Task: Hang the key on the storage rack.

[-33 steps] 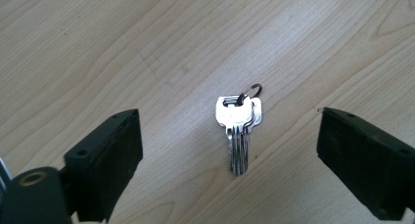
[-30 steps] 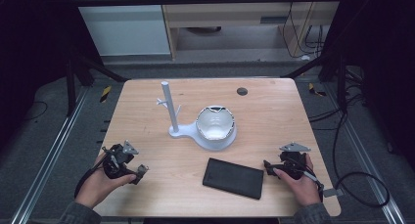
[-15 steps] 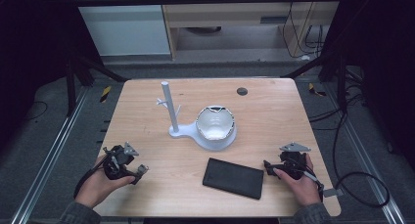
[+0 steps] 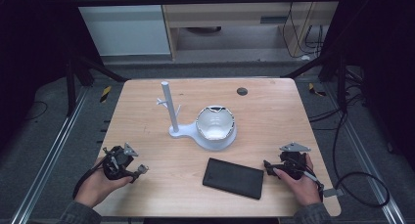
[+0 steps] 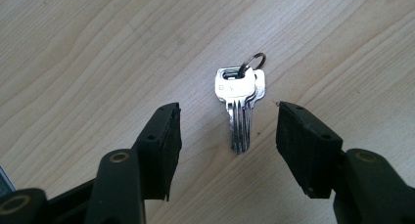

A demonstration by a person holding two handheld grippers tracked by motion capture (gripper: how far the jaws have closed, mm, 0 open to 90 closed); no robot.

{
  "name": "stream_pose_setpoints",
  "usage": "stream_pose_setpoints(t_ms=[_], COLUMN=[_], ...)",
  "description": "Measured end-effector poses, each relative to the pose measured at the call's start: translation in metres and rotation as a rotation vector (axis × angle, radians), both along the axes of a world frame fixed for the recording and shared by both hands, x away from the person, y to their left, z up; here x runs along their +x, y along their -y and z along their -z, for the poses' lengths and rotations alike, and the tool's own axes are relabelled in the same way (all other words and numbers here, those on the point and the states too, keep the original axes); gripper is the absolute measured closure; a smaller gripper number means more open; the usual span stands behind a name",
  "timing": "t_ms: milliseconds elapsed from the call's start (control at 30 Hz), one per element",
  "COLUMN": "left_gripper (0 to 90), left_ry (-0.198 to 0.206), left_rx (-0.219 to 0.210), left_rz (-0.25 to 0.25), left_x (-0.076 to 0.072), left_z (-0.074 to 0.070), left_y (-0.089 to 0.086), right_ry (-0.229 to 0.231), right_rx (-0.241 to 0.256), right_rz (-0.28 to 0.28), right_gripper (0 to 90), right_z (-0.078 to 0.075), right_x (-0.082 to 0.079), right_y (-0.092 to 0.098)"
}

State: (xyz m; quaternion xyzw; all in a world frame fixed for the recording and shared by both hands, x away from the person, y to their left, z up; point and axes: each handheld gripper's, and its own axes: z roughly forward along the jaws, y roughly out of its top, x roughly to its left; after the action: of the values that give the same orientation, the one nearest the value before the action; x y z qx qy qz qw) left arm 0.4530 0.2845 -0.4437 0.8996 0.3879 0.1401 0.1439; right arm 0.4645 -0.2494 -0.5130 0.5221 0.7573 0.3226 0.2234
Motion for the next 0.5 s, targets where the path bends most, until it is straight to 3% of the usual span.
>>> stream_pose_setpoints(t_ms=[500], left_gripper=[50.3], left_ry=[-0.041], left_rx=[0.008], left_rz=[0.01], left_x=[0.0046], left_z=[0.0056], left_y=[-0.0027], right_ry=[-0.003], right_rx=[0.004], right_rz=[0.0], right_gripper=[0.4], right_z=[-0.0002], right_x=[-0.0003], right_y=[0.0])
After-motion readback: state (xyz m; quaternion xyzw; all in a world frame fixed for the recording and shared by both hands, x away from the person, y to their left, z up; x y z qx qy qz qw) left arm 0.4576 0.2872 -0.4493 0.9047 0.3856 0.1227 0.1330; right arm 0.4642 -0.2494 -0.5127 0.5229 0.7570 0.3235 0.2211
